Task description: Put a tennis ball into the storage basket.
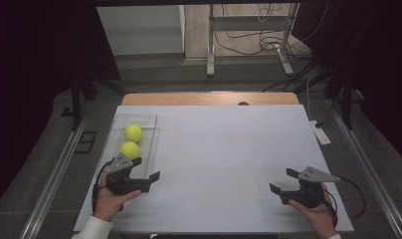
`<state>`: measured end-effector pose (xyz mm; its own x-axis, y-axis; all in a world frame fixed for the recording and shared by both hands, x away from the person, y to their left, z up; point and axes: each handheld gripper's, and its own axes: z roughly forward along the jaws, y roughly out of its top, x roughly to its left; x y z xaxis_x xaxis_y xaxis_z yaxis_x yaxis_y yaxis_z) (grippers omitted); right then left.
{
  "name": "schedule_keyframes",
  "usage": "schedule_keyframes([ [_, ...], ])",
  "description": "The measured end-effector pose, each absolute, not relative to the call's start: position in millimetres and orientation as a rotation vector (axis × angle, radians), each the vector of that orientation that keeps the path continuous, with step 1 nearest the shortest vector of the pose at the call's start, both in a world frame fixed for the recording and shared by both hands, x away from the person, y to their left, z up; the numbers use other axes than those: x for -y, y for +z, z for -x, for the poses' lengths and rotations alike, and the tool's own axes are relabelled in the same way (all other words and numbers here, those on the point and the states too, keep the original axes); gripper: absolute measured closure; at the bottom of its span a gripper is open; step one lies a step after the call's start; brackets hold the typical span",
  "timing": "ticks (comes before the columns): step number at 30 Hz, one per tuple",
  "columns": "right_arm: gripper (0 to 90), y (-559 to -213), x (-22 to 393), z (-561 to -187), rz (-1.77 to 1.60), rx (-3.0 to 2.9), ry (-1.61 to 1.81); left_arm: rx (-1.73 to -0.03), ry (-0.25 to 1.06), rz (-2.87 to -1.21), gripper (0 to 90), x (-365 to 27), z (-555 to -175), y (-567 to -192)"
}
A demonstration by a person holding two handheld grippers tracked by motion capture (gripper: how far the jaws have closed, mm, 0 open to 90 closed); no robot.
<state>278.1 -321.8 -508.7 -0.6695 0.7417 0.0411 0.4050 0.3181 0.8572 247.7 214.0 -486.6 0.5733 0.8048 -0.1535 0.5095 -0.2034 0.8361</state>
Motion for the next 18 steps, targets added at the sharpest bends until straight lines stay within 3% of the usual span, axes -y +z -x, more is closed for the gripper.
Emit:
schedule_keyframes([
  [18, 12.2, -508.4, 322.8, -278.1, -1.023, -2.221, 1.302, -1.061, 0.4, -1.89, 12.6, -209.4, -244.1, -495.0],
])
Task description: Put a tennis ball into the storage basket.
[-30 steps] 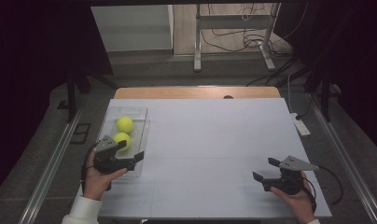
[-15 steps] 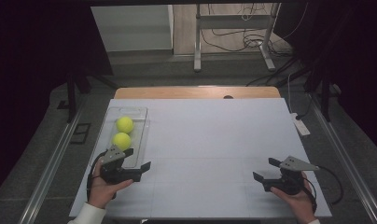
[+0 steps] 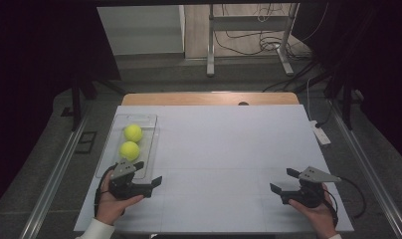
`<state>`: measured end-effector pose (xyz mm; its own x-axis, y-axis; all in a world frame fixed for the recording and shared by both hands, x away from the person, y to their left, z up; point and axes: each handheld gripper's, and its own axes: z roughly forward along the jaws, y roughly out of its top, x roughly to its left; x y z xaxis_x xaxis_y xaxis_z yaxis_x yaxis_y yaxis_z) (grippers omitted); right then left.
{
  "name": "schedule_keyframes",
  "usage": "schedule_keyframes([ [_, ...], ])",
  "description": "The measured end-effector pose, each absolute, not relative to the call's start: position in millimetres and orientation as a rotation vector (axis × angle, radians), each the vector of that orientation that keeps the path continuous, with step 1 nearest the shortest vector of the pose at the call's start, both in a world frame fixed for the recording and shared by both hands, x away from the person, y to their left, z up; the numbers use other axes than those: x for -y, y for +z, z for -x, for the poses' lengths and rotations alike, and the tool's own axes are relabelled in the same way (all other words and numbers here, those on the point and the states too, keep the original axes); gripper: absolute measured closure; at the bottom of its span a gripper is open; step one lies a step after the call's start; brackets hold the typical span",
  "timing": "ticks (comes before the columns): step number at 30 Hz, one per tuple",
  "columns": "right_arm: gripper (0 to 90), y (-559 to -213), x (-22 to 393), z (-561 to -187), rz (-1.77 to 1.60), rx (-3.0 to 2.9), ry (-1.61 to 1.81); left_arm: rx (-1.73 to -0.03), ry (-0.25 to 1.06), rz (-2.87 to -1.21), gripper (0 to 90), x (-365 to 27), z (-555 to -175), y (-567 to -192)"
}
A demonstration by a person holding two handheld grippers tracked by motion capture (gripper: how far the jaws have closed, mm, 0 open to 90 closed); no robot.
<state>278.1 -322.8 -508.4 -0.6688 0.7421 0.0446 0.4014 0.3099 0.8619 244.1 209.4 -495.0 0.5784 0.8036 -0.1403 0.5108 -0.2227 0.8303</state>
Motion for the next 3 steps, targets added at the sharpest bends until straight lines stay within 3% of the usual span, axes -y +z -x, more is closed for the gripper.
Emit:
schedule_keyframes([
  [3, 12.2, -508.6, 323.3, -279.3, -1.033, -2.221, 1.317, -1.063, 0.404, -1.886, 12.6, -208.5, -243.9, -495.0],
])
